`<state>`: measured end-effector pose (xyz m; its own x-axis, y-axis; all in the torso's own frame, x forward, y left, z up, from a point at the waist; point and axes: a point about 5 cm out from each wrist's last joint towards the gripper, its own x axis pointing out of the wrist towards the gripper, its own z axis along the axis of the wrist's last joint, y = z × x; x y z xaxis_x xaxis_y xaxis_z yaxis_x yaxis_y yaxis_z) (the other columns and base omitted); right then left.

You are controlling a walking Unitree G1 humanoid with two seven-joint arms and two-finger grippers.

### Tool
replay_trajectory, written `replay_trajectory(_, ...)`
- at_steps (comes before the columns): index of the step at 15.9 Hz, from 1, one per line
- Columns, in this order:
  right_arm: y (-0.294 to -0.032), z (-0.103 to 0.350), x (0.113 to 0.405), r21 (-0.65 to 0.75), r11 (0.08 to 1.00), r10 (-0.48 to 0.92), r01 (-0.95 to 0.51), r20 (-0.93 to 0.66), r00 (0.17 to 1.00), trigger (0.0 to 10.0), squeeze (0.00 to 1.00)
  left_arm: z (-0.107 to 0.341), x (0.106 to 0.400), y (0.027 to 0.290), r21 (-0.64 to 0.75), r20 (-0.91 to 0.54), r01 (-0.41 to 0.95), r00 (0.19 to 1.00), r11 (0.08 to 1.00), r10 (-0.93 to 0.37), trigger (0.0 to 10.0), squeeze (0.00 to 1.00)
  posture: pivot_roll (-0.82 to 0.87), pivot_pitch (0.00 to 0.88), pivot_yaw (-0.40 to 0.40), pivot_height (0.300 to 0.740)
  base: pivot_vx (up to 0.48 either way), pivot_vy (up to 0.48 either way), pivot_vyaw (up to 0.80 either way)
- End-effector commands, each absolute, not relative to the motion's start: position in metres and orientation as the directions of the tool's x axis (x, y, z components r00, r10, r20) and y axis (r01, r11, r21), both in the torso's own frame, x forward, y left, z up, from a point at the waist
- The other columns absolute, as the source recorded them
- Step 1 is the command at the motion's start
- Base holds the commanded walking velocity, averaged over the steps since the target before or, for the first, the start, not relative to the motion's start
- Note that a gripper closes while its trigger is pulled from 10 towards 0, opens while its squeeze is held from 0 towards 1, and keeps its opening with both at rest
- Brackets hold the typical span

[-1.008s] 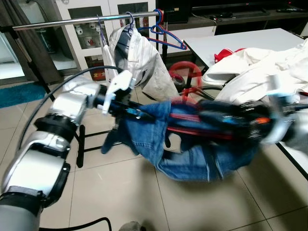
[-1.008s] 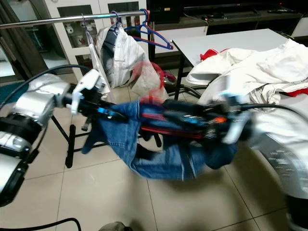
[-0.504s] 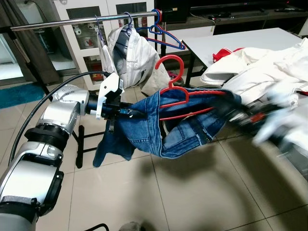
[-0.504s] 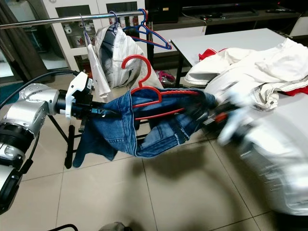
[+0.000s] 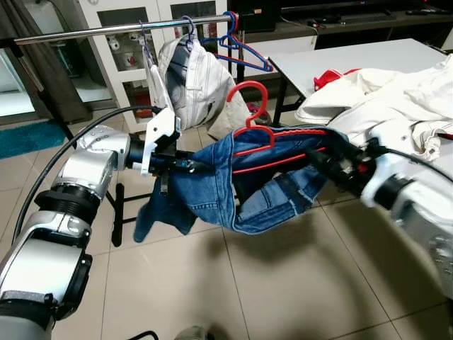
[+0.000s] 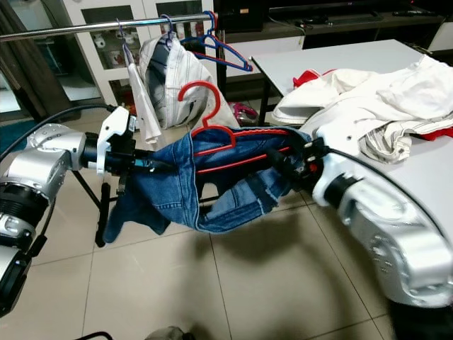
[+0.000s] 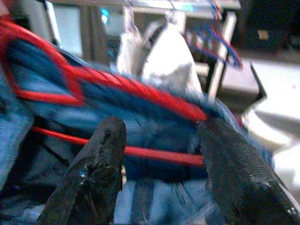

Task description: Hang hanger

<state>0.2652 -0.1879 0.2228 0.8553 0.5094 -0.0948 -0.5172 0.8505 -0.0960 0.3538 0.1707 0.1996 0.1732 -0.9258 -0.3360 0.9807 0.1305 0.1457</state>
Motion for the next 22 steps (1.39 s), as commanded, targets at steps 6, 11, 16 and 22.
replay_trajectory(6,-0.194,0.217,0.261,-0.289,0.865,0.366,-0.41,-0.196,0.91,10.0,1.0,0.207,0.353,0.174,0.172,-0.311,0.975,0.188,0.14,-0.932,0.0,0.0,0.0,0.0,0.091,0.74,0.0,0.0,0.0)
replay_trajectory(11,-0.194,0.195,0.278,-0.186,0.945,0.228,-0.268,-0.211,0.951,10.0,0.0,0.204,0.349,0.173,0.166,-0.308,0.979,0.168,0.121,-0.936,0.0,0.0,0.02,0.0,0.08,0.74,0.0,0.0,0.0)
replay_trajectory(16,-0.203,0.196,0.283,-0.169,0.965,0.172,-0.202,-0.174,0.97,0.0,0.0,0.202,0.346,0.174,0.159,-0.312,0.98,0.168,0.123,-0.935,0.0,0.0,0.01,0.0,0.076,0.74,0.0,0.0,0.0)
replay_trajectory(22,-0.204,0.195,0.289,-0.146,0.973,0.156,-0.177,-0.147,0.977,0.0,0.0,0.203,0.344,0.174,0.157,-0.313,0.981,0.163,0.118,-0.936,0.0,0.0,0.02,0.0,0.073,0.74,0.0,0.0,0.0)
